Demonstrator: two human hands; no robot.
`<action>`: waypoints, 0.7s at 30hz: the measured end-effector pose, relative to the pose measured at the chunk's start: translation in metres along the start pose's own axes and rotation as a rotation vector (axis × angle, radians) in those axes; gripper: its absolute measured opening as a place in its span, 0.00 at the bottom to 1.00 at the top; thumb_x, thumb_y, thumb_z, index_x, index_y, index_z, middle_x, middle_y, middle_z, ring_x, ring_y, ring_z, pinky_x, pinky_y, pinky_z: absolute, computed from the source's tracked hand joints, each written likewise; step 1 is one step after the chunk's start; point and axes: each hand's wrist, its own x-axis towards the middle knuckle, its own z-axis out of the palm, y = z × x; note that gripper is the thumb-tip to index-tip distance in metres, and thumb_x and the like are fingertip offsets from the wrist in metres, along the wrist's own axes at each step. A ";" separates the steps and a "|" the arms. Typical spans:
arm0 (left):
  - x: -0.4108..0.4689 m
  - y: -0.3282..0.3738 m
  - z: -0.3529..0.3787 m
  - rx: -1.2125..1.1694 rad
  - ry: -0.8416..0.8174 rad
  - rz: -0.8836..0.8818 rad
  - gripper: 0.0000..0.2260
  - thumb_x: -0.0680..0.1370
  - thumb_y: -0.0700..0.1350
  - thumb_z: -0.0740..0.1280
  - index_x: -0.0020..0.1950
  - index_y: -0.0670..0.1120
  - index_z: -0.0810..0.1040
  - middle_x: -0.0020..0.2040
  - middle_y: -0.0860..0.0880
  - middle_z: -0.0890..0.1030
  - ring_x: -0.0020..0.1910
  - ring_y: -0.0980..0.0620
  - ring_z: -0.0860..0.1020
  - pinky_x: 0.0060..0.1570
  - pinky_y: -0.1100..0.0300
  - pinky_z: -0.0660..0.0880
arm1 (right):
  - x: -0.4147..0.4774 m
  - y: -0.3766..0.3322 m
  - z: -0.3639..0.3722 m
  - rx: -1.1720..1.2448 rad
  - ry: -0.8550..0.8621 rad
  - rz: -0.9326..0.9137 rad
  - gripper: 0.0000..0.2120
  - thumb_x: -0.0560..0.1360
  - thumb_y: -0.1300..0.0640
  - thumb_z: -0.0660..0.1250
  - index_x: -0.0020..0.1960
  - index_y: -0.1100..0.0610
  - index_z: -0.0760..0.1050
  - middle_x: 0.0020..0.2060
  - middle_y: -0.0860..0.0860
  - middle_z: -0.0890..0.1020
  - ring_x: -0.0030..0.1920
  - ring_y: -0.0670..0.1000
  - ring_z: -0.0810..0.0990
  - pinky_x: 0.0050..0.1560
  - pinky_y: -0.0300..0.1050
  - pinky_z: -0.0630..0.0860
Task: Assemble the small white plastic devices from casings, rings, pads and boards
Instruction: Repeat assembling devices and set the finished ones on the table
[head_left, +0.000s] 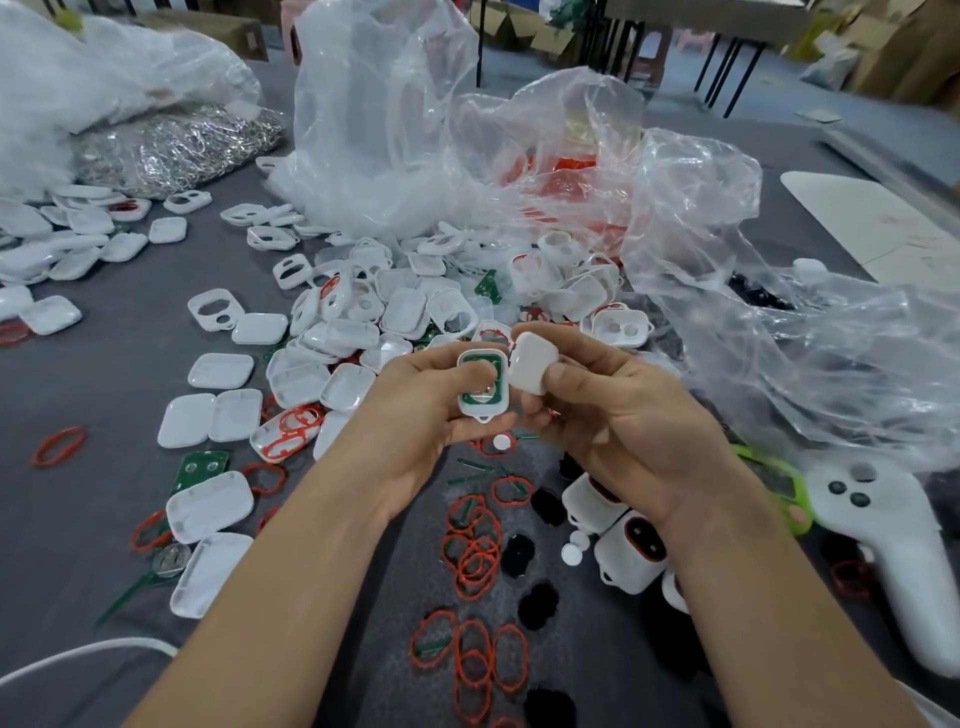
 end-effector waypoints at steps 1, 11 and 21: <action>0.000 0.000 0.000 0.003 0.002 0.000 0.09 0.80 0.32 0.66 0.56 0.38 0.84 0.51 0.37 0.86 0.47 0.41 0.86 0.41 0.54 0.84 | 0.000 0.000 0.001 -0.008 0.026 -0.003 0.14 0.72 0.66 0.68 0.53 0.56 0.87 0.51 0.56 0.86 0.40 0.50 0.83 0.42 0.39 0.81; 0.001 -0.001 0.002 -0.005 0.035 0.027 0.10 0.83 0.34 0.64 0.58 0.39 0.84 0.51 0.39 0.87 0.48 0.44 0.87 0.39 0.56 0.83 | 0.001 0.002 0.010 -0.310 0.443 -0.138 0.12 0.76 0.71 0.70 0.50 0.56 0.85 0.38 0.54 0.87 0.31 0.49 0.83 0.29 0.35 0.76; 0.001 0.000 0.006 -0.175 0.030 -0.030 0.14 0.85 0.41 0.60 0.62 0.35 0.81 0.52 0.37 0.85 0.42 0.44 0.85 0.40 0.50 0.85 | 0.004 0.014 0.026 -0.208 0.462 -0.238 0.07 0.74 0.69 0.73 0.47 0.59 0.84 0.34 0.57 0.86 0.32 0.51 0.85 0.33 0.38 0.81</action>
